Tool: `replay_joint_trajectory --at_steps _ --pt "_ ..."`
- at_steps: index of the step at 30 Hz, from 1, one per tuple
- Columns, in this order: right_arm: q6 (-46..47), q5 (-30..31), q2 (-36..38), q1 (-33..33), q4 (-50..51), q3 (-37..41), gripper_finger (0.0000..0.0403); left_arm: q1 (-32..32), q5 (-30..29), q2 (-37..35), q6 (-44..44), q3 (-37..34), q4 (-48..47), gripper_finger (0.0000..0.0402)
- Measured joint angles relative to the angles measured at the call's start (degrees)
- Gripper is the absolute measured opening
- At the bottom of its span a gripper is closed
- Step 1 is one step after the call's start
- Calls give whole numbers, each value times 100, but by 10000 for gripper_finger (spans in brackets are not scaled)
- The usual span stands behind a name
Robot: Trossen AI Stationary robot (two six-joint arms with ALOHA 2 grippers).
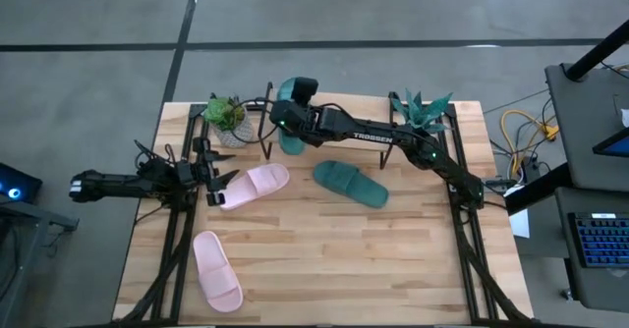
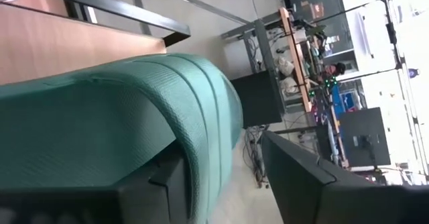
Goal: Pick and place slides into the shelf
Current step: Put the bottom green slide on the shelf
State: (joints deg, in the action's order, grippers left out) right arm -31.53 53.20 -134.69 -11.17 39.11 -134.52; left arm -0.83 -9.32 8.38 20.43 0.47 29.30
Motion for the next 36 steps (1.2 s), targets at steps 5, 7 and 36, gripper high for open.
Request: replay_joint_trajectory --at_steps 5,7,36 --pt "-7 -317 7 -1 129 0 166 0 2 42 0 0 -12 169" --pt "-94 -386 17 2 134 0 166 1 2 51 0 0 -11 169" --pt "108 -1092 632 210 1053 -47 165 1 -5 62 0 0 -32 169"
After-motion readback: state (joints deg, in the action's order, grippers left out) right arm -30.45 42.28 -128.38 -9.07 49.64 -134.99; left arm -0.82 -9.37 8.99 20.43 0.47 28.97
